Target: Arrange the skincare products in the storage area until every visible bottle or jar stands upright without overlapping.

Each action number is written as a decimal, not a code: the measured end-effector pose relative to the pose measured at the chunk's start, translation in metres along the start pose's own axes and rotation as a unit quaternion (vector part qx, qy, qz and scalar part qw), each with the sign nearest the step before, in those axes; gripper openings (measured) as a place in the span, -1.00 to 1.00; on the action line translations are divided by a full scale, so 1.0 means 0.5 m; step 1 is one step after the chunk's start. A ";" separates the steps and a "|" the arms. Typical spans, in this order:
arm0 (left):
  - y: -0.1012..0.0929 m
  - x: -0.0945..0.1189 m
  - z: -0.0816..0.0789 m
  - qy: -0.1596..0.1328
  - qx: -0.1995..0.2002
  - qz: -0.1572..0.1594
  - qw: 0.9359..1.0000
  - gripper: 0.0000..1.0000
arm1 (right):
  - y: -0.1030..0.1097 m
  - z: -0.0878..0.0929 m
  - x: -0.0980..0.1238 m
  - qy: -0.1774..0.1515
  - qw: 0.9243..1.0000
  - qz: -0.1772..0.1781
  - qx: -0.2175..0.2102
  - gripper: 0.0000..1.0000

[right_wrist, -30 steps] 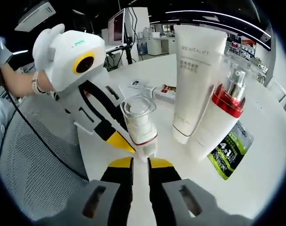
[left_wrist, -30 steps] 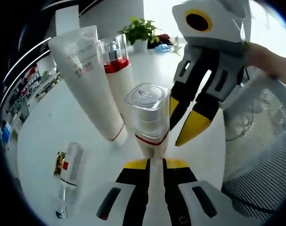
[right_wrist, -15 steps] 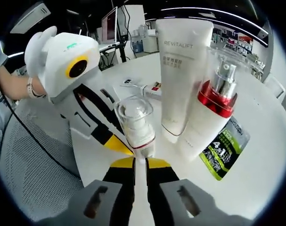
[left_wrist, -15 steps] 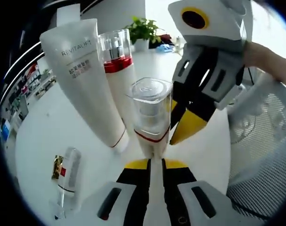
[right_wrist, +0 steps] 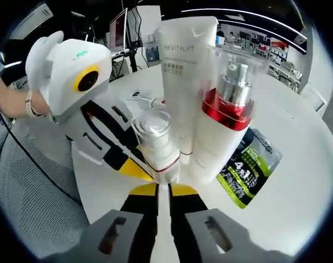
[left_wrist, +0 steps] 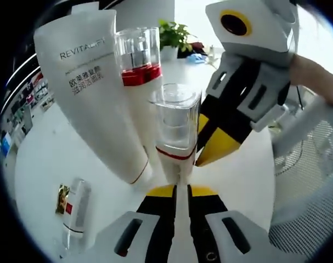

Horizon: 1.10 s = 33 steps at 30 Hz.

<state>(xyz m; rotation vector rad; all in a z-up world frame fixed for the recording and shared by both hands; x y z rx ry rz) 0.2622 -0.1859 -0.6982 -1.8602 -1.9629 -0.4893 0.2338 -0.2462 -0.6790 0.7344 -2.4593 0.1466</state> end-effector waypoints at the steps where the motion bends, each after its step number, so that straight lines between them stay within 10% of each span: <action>1: 0.001 -0.001 -0.001 -0.001 0.000 0.000 1.000 -0.91 | -0.002 0.000 0.000 0.000 1.000 0.001 0.000 -0.83; 33: 0.008 -0.030 -0.007 0.000 0.014 -0.009 1.000 -0.93 | -0.033 0.008 -0.003 0.002 1.000 0.030 0.003 -0.84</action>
Point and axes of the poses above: the point that each gripper's makers call its tool centre point, and the gripper's own axes: x roughly backward along the fingers, y roughly to its left, z roughly out of its underside, the point moved 4 cm from there along x, roughly backward along the fingers, and after that the axes turned 13 degrees about -y, right-handed, at the moved point
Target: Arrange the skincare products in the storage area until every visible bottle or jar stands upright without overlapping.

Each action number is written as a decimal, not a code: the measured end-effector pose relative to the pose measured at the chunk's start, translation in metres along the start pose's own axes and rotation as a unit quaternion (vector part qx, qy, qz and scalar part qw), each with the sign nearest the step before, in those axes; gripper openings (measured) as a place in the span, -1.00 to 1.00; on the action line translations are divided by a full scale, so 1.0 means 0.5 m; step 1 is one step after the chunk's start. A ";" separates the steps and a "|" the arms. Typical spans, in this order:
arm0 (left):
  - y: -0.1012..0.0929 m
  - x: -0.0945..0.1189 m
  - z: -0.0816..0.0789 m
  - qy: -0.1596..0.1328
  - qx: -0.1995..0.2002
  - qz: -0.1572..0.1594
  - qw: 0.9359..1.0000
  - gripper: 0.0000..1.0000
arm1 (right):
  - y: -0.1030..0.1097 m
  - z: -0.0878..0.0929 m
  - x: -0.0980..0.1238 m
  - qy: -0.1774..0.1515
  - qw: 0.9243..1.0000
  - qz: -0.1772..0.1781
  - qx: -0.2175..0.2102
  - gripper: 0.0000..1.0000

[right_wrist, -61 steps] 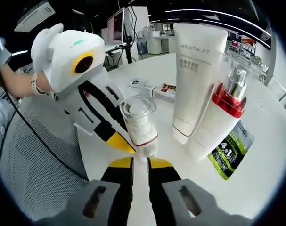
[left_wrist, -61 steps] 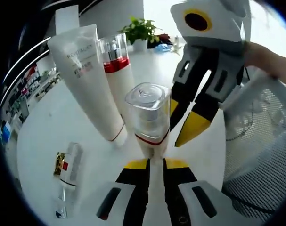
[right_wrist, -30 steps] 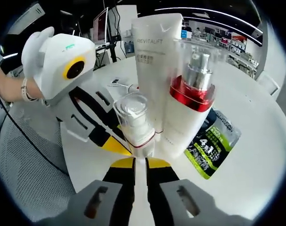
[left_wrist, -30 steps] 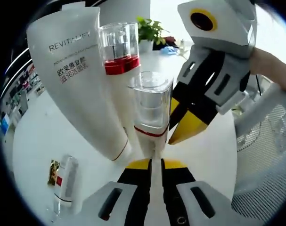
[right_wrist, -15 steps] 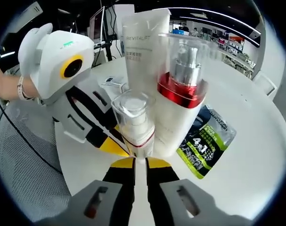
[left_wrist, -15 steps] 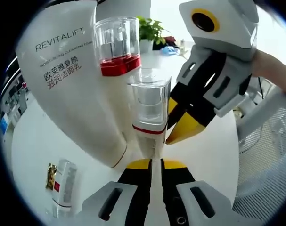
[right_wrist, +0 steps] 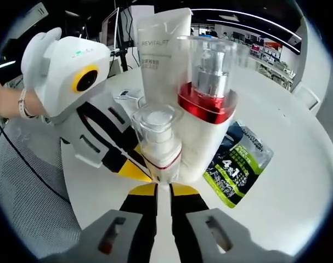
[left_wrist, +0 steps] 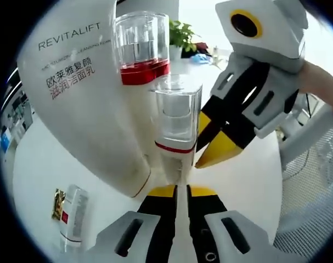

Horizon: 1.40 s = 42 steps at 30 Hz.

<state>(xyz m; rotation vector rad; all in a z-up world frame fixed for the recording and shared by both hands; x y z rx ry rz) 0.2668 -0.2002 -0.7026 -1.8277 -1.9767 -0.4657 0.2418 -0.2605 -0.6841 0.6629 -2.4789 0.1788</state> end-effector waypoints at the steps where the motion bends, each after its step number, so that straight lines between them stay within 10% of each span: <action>1: 0.000 0.000 0.000 0.000 0.000 -0.001 1.000 -0.93 | 0.000 0.000 0.000 0.000 1.000 0.001 0.000 -0.84; 24: 0.004 -0.004 0.007 0.009 -0.007 0.000 1.000 -0.90 | -0.006 0.002 0.005 -0.001 1.000 0.012 -0.001 -0.81; 42: 0.021 0.078 -0.015 -0.005 -0.016 -0.022 1.000 -0.72 | 0.012 -0.024 0.033 -0.008 1.000 0.022 0.012 -0.49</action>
Point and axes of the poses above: the point that each gripper's makers call its tool centre point, and the gripper's own axes: x roughly backward along the fingers, y roughly to its left, z roughly out of its underside, the point moved 4 cm from there along x, roughly backward along the fingers, and after that the axes turned 13 degrees about -y, right-handed, at the moved point
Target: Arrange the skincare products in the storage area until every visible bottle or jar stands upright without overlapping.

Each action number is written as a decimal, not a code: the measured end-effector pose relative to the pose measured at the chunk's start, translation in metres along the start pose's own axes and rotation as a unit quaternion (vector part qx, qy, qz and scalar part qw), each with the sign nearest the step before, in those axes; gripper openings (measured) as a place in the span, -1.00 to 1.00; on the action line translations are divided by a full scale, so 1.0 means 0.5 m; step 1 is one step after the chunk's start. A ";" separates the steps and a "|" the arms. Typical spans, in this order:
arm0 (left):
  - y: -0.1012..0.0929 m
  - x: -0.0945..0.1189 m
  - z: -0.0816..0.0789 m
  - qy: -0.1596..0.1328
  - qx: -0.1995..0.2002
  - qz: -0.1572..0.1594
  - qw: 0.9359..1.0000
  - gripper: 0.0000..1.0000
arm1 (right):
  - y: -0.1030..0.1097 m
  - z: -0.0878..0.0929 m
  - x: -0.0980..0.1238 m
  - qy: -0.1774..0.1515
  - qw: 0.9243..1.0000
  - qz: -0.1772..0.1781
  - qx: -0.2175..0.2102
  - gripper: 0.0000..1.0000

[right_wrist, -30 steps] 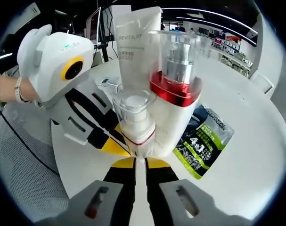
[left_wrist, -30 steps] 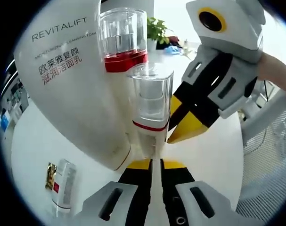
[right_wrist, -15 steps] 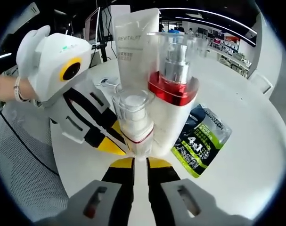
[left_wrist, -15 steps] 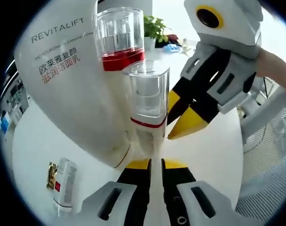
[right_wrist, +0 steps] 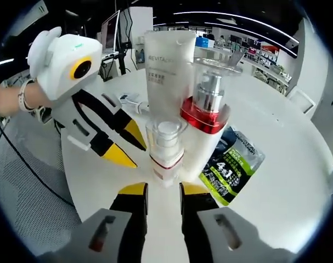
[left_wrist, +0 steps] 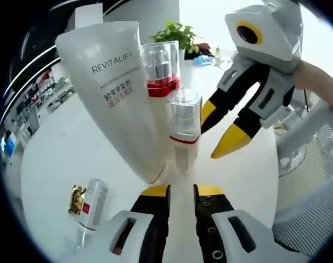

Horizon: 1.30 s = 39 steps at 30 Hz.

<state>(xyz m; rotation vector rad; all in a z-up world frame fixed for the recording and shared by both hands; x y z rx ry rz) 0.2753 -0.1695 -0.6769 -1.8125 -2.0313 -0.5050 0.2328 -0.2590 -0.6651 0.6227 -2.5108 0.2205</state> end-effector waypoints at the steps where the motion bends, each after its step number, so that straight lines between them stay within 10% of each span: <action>1: -0.002 0.005 0.000 0.001 -0.001 0.002 1.000 -0.71 | 0.001 -0.001 0.001 -0.001 1.000 0.000 -0.001 -0.46; 39: 0.025 0.220 -0.055 -0.051 0.010 -0.053 0.997 0.14 | 0.044 -0.101 0.101 -0.039 0.997 0.063 0.013 0.50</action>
Point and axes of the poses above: the point that each gripper's makers call its tool centre point, and the gripper's own axes: x roughly backward along the fingers, y roughly to its left, z roughly out of its underside, the point moved 4 cm from there along x, roughly backward along the fingers, and after that the axes turned 13 degrees about -y, right-handed, at the moved point
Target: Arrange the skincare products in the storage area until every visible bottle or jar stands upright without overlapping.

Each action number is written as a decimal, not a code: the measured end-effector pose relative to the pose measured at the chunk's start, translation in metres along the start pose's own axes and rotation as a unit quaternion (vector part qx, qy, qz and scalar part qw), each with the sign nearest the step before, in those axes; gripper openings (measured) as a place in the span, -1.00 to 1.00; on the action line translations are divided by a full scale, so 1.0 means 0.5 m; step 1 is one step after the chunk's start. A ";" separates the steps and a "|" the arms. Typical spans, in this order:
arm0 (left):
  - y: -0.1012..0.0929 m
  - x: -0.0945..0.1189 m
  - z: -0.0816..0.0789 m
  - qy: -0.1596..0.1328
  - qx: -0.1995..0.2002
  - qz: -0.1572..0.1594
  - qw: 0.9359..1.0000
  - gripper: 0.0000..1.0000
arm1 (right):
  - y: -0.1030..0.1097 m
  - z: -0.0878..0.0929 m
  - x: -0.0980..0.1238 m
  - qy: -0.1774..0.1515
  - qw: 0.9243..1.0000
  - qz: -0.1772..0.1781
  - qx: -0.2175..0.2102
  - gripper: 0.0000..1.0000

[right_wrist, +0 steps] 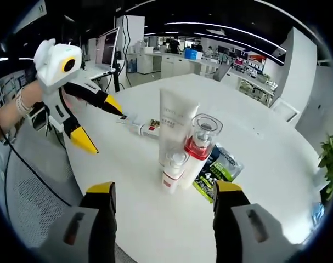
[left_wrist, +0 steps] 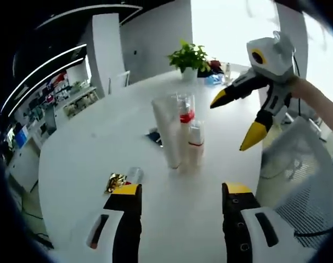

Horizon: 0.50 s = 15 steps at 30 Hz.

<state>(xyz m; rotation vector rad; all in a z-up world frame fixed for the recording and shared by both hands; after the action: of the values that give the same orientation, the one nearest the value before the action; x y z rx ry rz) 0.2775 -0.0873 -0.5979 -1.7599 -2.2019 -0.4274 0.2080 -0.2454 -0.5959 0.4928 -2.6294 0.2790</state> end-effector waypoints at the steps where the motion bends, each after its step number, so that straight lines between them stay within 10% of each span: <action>1: 0.001 0.004 -0.002 -0.001 0.000 -0.001 1.000 0.16 | 0.000 -0.004 0.003 -0.002 1.000 0.001 0.001 0.53; 15: 0.034 0.070 -0.019 -0.009 0.001 -0.045 0.999 0.53 | 0.008 -0.043 0.033 -0.017 1.000 0.018 0.017 0.85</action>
<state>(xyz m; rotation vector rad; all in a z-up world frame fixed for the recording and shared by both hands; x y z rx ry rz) 0.2871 -0.0563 -0.5744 -1.6738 -2.2999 -0.4305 0.2009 -0.2407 -0.5698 0.4668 -2.6723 0.3304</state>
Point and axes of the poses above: the point that each gripper's makers call its tool centre point, and the gripper's own axes: x roughly backward along the fingers, y roughly to its left, z roughly out of its underside, the point moved 4 cm from there along x, roughly backward along the fingers, and after that the axes turned 13 degrees about -y, right-handed, at the moved point
